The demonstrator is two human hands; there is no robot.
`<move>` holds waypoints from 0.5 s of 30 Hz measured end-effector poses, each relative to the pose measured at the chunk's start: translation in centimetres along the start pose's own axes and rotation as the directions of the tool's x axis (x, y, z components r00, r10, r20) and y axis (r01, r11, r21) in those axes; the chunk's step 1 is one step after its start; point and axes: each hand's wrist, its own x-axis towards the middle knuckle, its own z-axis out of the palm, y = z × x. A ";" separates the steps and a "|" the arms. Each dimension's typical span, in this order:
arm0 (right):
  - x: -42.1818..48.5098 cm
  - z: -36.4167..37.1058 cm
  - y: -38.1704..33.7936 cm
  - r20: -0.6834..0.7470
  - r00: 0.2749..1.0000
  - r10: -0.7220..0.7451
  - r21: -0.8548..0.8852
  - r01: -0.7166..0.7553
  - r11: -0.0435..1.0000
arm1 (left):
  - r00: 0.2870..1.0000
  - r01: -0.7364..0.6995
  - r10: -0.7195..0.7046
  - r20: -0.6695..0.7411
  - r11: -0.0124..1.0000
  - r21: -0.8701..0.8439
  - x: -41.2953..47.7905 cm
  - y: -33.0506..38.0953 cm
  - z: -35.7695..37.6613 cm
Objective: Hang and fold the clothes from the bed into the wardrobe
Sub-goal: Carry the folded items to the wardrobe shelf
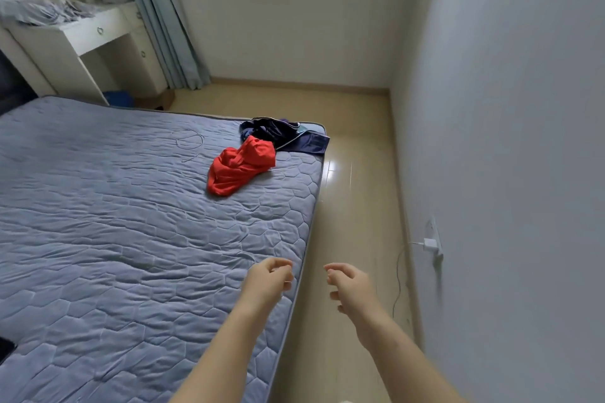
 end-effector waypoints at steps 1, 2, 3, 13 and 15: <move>1.1 -0.9 -0.6 -0.005 1.000 0.000 -0.016 0.000 1.000 | 1.000 0.000 -0.001 -0.004 1.000 -0.006 0.7 0.9 0.9; 2.2 -1.4 -1.2 -0.014 1.000 0.002 -0.028 -0.002 1.000 | 1.000 -0.003 0.003 -0.002 1.000 -0.007 1.3 1.7 1.4; 3.1 -2.0 -1.7 -0.020 1.000 0.018 -0.037 -0.018 0.999 | 1.000 0.002 -0.002 0.003 1.000 0.005 2.0 2.4 2.0; 18.2 -4.4 -6.9 0.038 0.996 0.077 -0.051 -0.075 0.996 | 0.996 0.082 -0.084 -0.033 0.996 -0.043 15.9 8.8 5.9; 22.3 -3.6 -8.7 0.047 0.997 0.062 -0.059 -0.059 0.996 | 0.996 0.070 -0.073 -0.048 0.996 -0.057 20.0 10.2 5.9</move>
